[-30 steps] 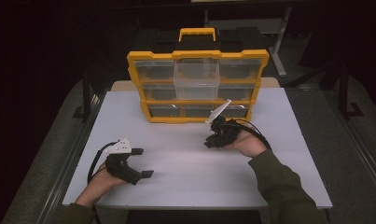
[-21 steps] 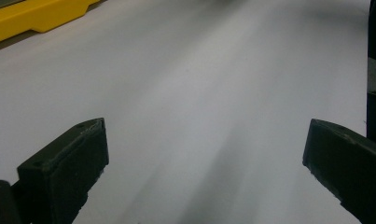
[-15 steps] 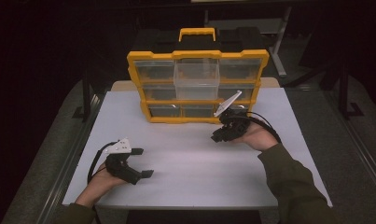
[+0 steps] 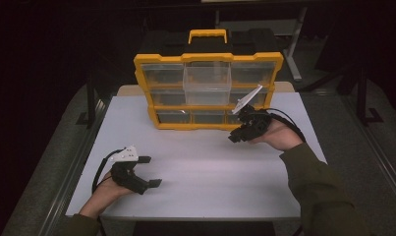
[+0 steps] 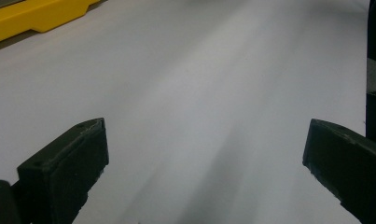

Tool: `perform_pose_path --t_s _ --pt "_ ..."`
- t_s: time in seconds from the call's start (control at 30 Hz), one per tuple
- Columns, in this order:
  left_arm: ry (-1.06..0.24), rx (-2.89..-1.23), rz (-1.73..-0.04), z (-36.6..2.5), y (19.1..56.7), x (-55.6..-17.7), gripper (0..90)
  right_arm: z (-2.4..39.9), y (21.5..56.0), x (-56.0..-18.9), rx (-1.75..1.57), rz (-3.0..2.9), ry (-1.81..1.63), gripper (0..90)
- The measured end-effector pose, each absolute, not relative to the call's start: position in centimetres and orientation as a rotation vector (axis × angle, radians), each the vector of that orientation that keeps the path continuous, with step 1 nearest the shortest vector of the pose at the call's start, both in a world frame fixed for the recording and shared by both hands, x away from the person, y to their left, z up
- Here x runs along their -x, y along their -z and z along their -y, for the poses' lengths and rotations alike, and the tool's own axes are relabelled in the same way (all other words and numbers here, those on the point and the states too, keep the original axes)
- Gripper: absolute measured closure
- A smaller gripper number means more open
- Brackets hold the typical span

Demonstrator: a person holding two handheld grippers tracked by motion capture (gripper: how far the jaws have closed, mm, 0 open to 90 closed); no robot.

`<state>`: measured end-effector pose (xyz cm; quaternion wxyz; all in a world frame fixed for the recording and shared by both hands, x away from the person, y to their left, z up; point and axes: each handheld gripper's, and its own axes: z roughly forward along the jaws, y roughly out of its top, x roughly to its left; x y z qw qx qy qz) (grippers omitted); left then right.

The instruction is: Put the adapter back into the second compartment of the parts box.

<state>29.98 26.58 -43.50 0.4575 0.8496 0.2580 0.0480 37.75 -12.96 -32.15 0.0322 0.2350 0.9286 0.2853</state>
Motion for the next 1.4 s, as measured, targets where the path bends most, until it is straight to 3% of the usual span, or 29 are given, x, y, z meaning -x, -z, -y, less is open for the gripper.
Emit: perform_pose_path --t_s 1.4 --pt "-0.116 -2.096 -0.627 -26.4 43.5 -30.0 0.0 15.0 22.1 -39.0 -0.691 -2.807 -0.906 75.5"
